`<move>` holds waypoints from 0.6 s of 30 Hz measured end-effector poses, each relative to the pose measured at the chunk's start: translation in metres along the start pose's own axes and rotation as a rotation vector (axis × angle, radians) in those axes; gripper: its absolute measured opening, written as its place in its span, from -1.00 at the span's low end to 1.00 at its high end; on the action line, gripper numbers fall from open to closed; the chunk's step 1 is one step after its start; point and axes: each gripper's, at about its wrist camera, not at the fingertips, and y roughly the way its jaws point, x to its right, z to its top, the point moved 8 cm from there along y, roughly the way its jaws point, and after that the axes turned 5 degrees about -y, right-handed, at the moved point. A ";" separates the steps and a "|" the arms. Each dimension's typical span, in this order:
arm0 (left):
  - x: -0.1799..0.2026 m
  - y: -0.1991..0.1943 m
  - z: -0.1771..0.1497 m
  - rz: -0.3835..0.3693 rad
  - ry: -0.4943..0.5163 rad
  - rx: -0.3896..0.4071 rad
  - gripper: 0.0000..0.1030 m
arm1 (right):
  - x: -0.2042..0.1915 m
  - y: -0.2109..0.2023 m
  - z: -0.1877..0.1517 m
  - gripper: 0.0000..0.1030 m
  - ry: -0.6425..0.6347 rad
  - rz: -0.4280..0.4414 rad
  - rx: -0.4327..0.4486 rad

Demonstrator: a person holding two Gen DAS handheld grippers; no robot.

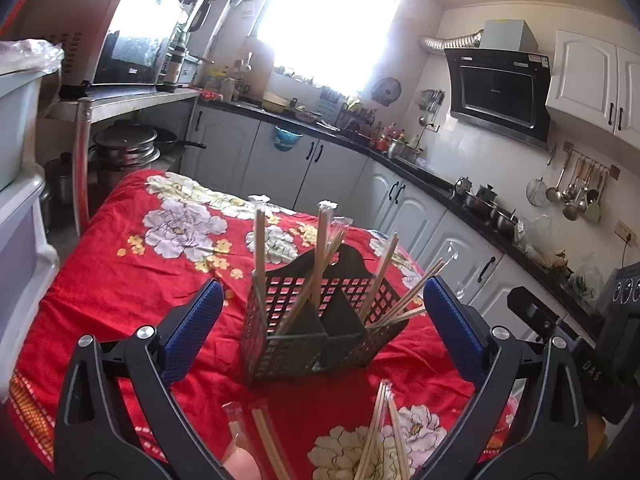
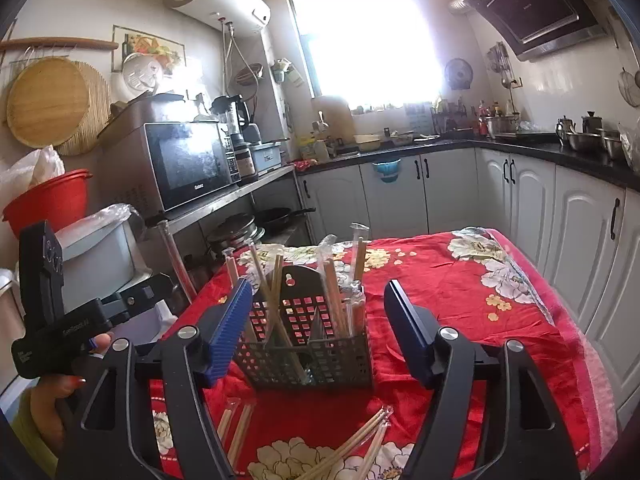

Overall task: Organize utensils
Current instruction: 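Move both open tools down to the remaining chopstick packs on the table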

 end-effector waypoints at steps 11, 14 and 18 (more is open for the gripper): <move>-0.010 -0.018 -0.008 0.012 -0.007 0.002 0.79 | -0.012 -0.013 -0.009 0.39 -0.025 0.000 -0.006; -0.011 -0.021 -0.012 0.015 -0.007 0.000 0.79 | -0.014 -0.015 -0.013 0.40 -0.029 0.002 -0.015; -0.014 -0.023 -0.018 0.017 -0.011 -0.012 0.79 | -0.016 -0.017 -0.020 0.41 -0.034 0.004 -0.030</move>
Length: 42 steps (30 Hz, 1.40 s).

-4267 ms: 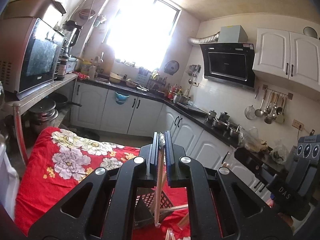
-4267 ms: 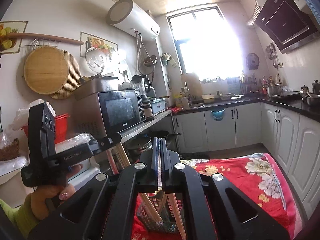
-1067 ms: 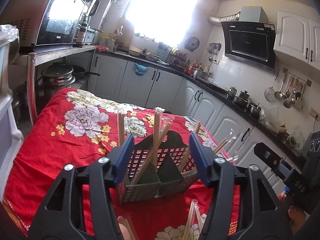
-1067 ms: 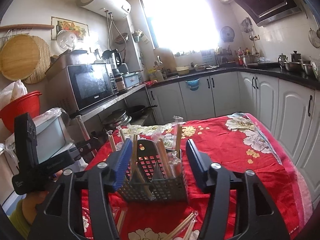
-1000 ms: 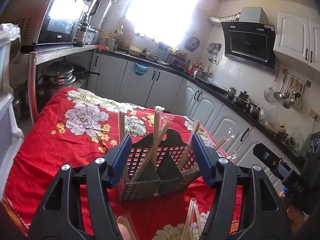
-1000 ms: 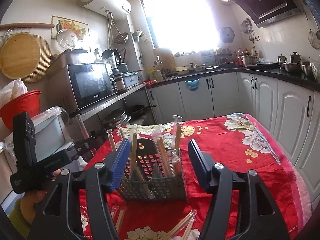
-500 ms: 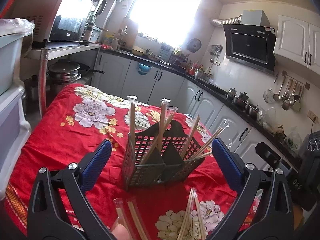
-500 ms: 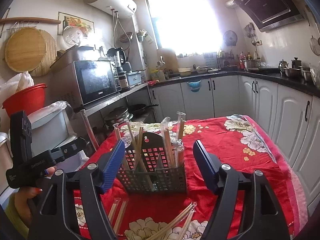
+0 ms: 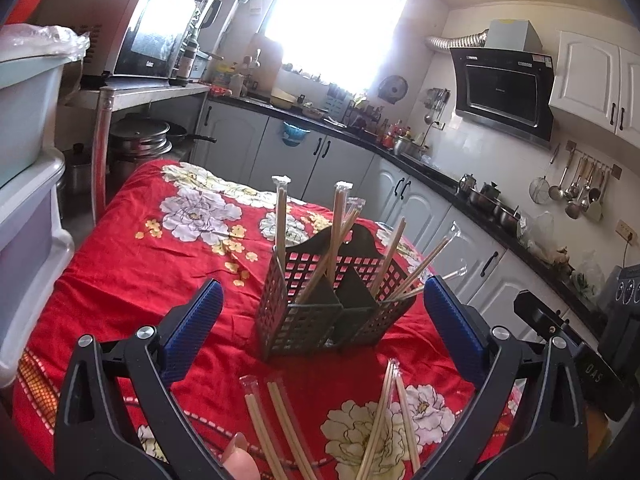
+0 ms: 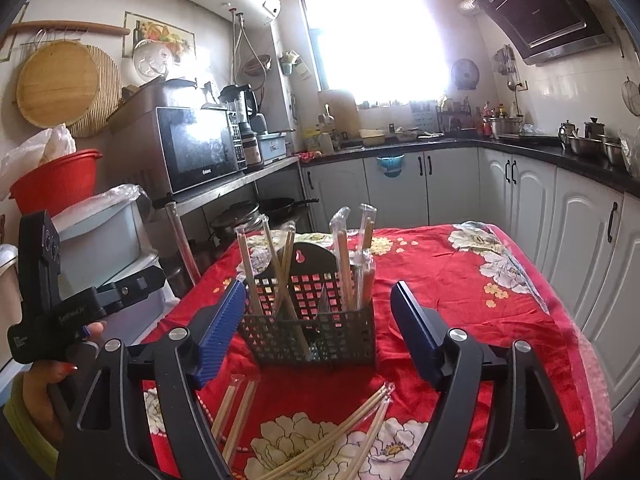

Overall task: Organize utensils
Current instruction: 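Move both open tools down to the remaining chopstick packs on the table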

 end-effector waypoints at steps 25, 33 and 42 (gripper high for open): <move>-0.011 0.007 -0.059 0.034 0.007 -0.127 0.79 | 0.011 -0.004 -0.057 0.43 0.016 -0.006 -0.116; -0.016 0.011 -0.084 0.046 0.007 -0.187 0.79 | 0.015 -0.003 -0.072 0.43 0.018 -0.009 -0.146; -0.033 0.017 -0.107 0.081 -0.005 -0.255 0.79 | 0.021 0.002 -0.096 0.43 0.034 -0.006 -0.213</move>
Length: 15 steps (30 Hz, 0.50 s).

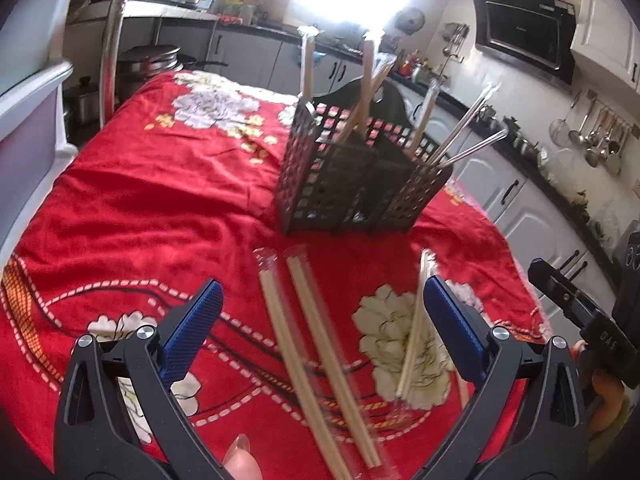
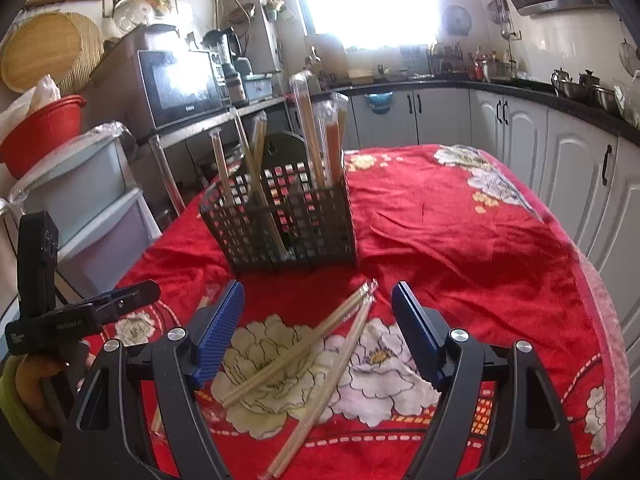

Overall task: Organize utensils
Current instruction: 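Move both open tools down to the remaining chopstick packs on the table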

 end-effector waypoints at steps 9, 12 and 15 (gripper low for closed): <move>-0.017 0.015 -0.010 0.015 -0.044 -0.051 0.79 | 0.005 0.020 -0.021 0.43 0.013 0.001 -0.085; -0.021 0.022 -0.012 0.017 -0.050 -0.066 0.79 | 0.009 0.029 -0.027 0.40 0.022 -0.009 -0.114; -0.024 0.028 -0.015 0.008 -0.057 -0.086 0.69 | 0.014 0.042 -0.032 0.24 0.025 -0.022 -0.163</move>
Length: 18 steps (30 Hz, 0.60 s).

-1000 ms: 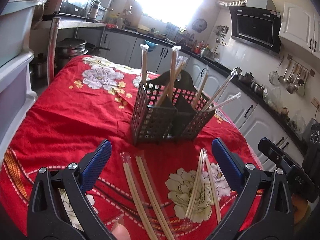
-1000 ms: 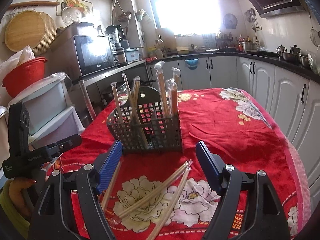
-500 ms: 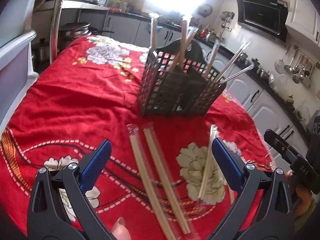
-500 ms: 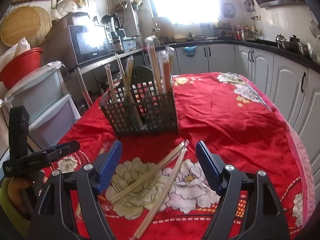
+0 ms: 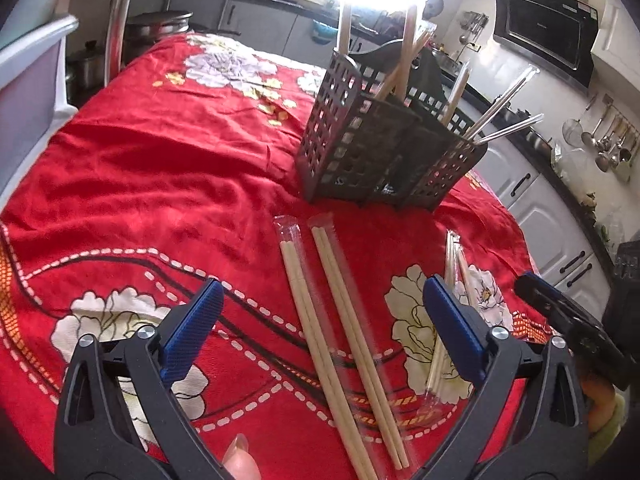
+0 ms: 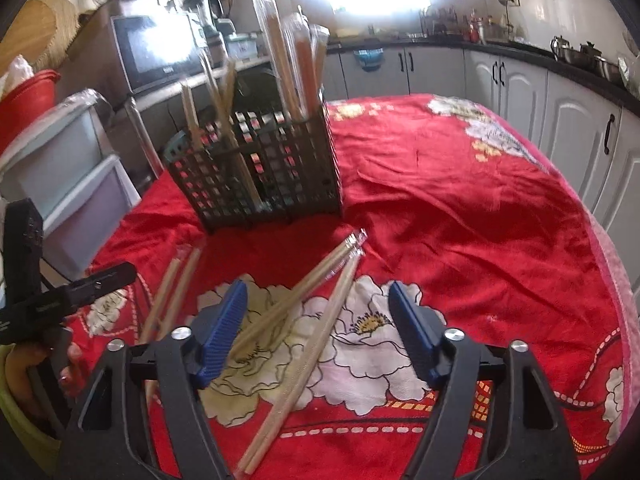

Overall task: Organize utensils
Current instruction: 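Move both open tools down to the remaining chopstick packs on the table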

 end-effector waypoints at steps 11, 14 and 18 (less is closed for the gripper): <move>-0.013 0.026 -0.003 0.042 -0.018 -0.085 0.02 | 0.013 0.045 -0.007 0.01 0.011 -0.046 -0.147; -0.014 0.034 0.000 0.062 0.000 -0.096 -0.08 | 0.016 0.057 -0.009 -0.08 -0.003 -0.069 -0.180; -0.015 0.044 0.006 0.079 0.005 -0.111 -0.18 | 0.023 0.069 -0.009 -0.17 -0.002 -0.095 -0.196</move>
